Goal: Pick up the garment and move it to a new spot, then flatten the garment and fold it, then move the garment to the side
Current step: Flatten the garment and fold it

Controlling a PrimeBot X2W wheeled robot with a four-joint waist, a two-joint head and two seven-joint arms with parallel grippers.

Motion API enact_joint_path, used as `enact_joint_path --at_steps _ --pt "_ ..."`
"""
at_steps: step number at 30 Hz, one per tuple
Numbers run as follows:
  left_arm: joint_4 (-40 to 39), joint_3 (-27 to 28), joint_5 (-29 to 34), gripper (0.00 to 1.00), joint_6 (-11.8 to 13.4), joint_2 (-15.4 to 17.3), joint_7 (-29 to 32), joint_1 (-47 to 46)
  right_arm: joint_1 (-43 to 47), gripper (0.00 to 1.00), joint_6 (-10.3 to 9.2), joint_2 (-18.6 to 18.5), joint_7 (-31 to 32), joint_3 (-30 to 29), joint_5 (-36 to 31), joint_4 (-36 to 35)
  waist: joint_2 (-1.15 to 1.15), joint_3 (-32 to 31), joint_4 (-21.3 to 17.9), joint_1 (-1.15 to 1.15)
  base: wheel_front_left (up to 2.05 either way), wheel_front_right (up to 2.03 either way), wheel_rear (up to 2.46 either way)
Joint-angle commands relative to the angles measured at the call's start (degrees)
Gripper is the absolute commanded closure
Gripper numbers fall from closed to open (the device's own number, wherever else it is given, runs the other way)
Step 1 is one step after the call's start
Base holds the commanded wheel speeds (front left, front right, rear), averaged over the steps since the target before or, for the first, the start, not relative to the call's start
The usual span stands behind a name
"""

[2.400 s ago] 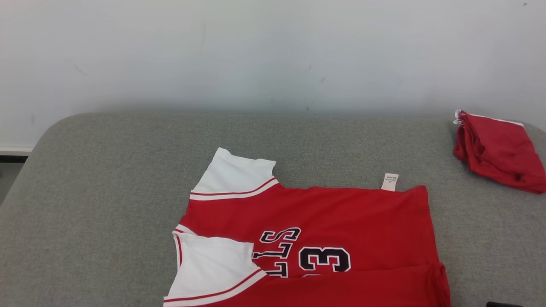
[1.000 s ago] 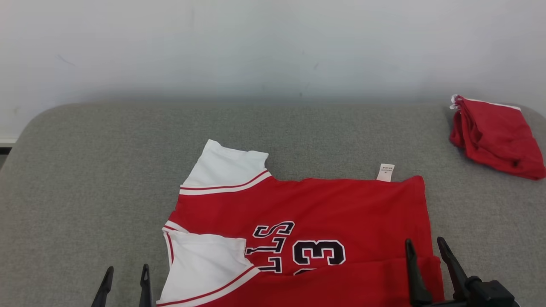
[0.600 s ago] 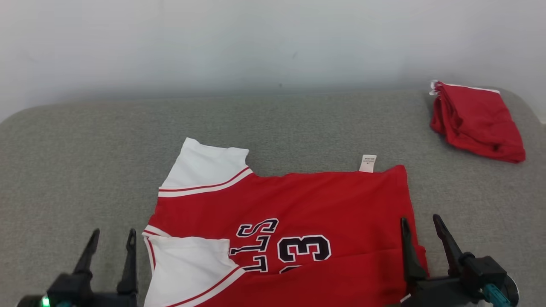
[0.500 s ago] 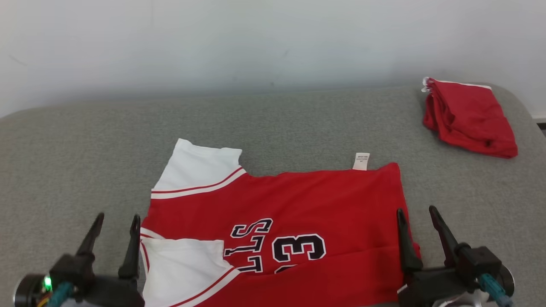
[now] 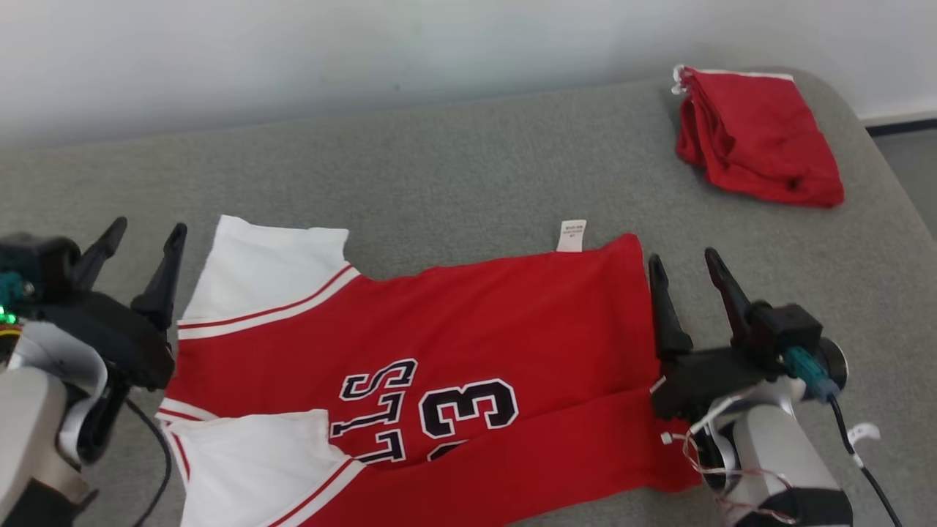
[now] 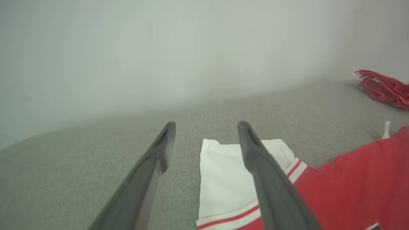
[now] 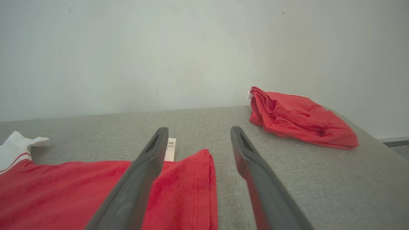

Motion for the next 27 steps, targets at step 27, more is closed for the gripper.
enact_joint_path --at_steps 27 --pt "11.51 -20.76 -17.22 0.0 0.07 10.8 9.97 -18.26 -9.1 0.0 -0.16 0.33 -0.01 3.33 3.78 2.12 -0.01 12.5 -8.03 -0.01 0.0 0.0 0.0"
